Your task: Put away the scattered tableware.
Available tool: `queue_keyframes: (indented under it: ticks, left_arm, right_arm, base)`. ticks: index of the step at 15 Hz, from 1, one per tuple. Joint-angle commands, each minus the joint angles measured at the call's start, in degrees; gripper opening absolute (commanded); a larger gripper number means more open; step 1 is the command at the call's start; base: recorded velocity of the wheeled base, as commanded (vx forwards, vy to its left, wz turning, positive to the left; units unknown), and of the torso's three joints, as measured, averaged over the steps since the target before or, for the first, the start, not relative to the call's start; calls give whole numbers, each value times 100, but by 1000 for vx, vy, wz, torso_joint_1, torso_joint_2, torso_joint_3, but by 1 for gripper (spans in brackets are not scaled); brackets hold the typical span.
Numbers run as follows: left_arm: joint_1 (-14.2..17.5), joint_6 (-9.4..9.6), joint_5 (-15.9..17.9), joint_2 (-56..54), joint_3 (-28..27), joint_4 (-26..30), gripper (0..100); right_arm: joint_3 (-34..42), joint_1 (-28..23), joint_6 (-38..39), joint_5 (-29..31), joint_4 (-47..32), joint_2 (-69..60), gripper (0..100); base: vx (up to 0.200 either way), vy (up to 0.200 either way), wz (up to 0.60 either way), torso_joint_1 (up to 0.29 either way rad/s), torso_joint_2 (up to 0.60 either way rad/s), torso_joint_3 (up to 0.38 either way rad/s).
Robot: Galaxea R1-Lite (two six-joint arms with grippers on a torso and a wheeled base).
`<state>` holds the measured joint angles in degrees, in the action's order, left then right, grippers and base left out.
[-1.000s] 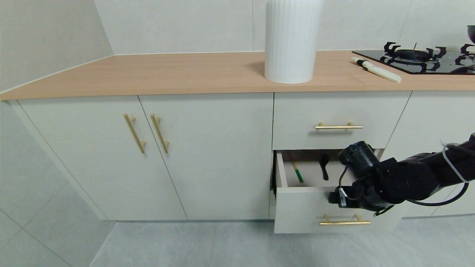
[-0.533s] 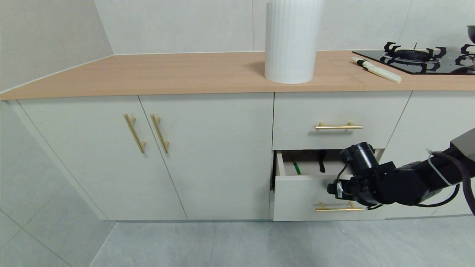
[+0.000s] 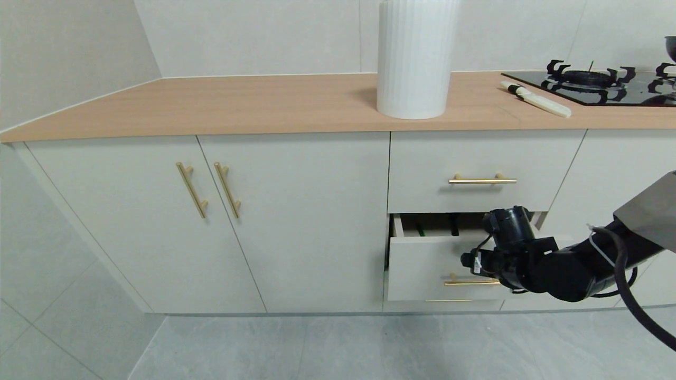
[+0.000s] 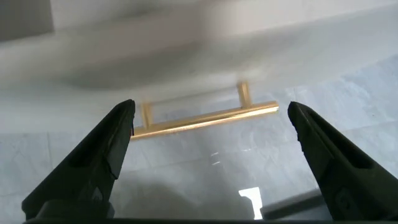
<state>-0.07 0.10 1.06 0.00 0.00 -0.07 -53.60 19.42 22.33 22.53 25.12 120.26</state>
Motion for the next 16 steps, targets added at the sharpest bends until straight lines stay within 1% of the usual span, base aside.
queue_keyframes:
  ticks: [1, 5, 9, 12, 16]
  left_arm:
    - [7, -1, -1, 0, 0, -1, 100]
    - [-1, -1, -1, 0, 0, -1, 100]
    - [-1, -1, -1, 0, 0, -1, 100]
    - [-1, -1, -1, 0, 0, -1, 100]
    - [-1, -1, -1, 0, 0, -1, 100]
  right_arm:
    - [8, -44, -1, -3, 36, 120, 100]
    - [-1, -114, -1, 94, 660, 393, 100]
    - [-36, -149, -1, 155, 1003, 577, 100]
    - [-54, -158, -36, 287, 1530, 806, 100]
    - [-256, -290, -36, 419, 1988, 1078, 100]
  base:
    - [0, 0, 0, 0, 0, 0]
    - [0, 0, 0, 0, 0, 0]
    - [0, 0, 0, 0, 0, 0]
    - [0, 0, 0, 0, 0, 0]
    - [0, 0, 0, 0, 0, 0]
